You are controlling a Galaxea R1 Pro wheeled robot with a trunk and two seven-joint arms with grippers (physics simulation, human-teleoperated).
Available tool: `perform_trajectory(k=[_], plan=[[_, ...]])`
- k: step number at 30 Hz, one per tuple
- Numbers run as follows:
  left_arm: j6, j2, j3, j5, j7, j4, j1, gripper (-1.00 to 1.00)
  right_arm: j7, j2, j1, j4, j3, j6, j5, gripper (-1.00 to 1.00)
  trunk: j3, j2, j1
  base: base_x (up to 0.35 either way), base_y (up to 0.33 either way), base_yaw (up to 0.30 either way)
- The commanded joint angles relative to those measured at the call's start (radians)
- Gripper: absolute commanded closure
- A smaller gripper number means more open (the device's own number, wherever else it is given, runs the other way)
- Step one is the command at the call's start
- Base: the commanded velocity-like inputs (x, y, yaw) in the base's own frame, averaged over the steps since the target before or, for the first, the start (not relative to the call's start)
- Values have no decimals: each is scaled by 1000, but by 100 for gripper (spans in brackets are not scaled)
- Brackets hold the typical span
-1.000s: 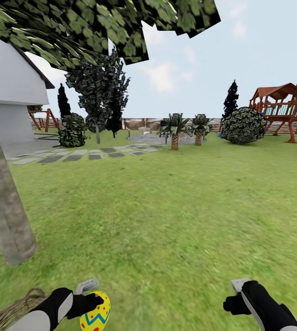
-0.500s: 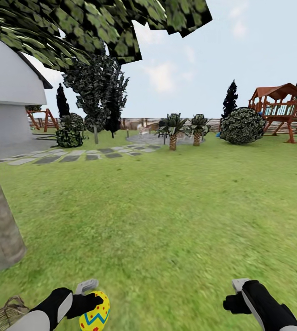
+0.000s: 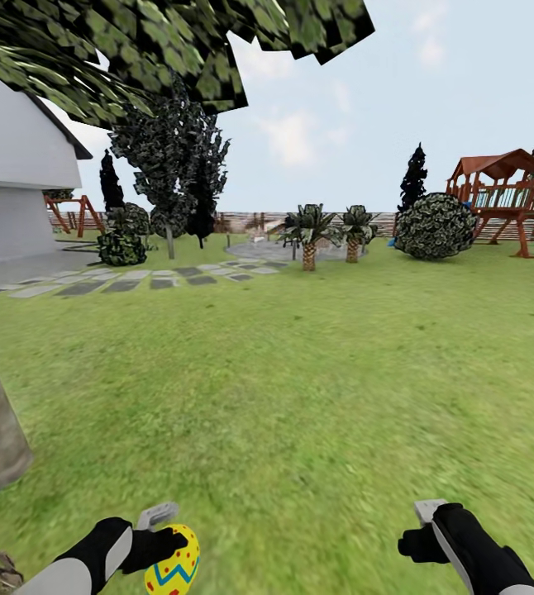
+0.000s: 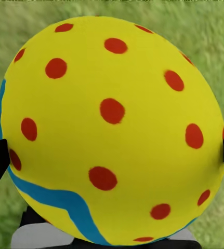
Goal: Take the three Easter eggs out of the wicker basket on the lawn in the garden, then place them on the lawn next to a single tree (choose any tree) so that all three eggs are next to the same tree and none are left in the basket.
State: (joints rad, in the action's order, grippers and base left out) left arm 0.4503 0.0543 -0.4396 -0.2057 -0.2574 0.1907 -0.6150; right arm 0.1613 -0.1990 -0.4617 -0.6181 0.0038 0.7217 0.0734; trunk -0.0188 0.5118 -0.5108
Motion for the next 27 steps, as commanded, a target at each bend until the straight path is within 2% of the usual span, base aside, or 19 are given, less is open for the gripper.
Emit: perform_trajectory(k=[1,4,7,16,21,27], plan=[[5,-1,-8,-11,-6,1,0,100,7,0,0,-1,1,4,8,-100,-3,-7,3,164,-129,0],[5,-1,-8,-12,-6,2,0,100,6,5,0,0,4,4,8,-100,-12,-28,15,164,-128,0],[6,0,-8,-13,-6,2,0,100,5,27,0,0,5,4,10,-100,-22,-49,26,166,-124,0],[7,4,-9,-10,-11,3,0,100,4,34,0,0,8,4,10,-100,-50,-112,61,174,-112,0],[7,4,-9,-9,-12,3,0,100,5,35,0,0,10,4,11,-100,-50,-112,61,185,-20,0],[7,1,-10,-8,-11,3,0,100,6,35,0,8,14,4,22,-100,-50,-112,61,17,0,0]])
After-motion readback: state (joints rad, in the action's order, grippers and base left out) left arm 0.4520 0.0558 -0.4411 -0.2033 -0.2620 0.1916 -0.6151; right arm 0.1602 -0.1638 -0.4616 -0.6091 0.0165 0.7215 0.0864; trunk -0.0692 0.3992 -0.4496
